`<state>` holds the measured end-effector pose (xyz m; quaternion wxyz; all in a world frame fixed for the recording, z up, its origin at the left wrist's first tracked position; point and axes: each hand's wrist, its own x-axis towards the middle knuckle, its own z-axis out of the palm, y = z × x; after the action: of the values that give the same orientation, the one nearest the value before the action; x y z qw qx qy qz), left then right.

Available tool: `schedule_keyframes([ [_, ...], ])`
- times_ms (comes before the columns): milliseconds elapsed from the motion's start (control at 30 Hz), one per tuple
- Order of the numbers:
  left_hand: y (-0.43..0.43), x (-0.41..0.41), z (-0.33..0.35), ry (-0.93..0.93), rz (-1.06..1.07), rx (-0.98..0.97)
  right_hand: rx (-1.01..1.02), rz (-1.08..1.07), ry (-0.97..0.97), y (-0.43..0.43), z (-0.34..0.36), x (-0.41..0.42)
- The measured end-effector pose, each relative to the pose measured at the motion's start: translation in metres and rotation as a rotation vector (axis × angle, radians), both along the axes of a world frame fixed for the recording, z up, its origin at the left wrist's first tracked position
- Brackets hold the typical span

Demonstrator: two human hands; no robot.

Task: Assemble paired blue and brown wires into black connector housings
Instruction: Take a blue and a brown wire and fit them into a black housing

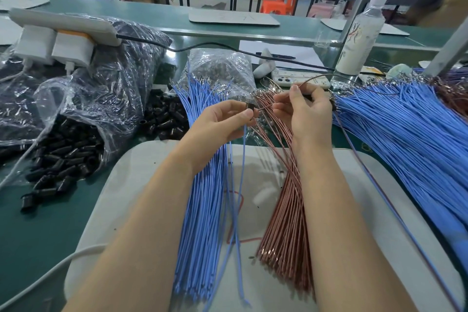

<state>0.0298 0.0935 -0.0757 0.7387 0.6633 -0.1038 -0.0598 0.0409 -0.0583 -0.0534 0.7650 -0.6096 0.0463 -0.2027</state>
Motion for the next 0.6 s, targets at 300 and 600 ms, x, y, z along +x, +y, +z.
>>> schedule_keyframes([
  [300, -0.0026, -0.0005, 0.0004, -0.003, 0.013, 0.006, -0.123, 0.028, -0.029, 0.0037, -0.0009, -0.0008],
  [600, -0.0040, -0.0015, 0.0004, -0.062, 0.100, 0.101, -0.148, 0.126, 0.043, 0.0050, -0.0030, -0.0007],
])
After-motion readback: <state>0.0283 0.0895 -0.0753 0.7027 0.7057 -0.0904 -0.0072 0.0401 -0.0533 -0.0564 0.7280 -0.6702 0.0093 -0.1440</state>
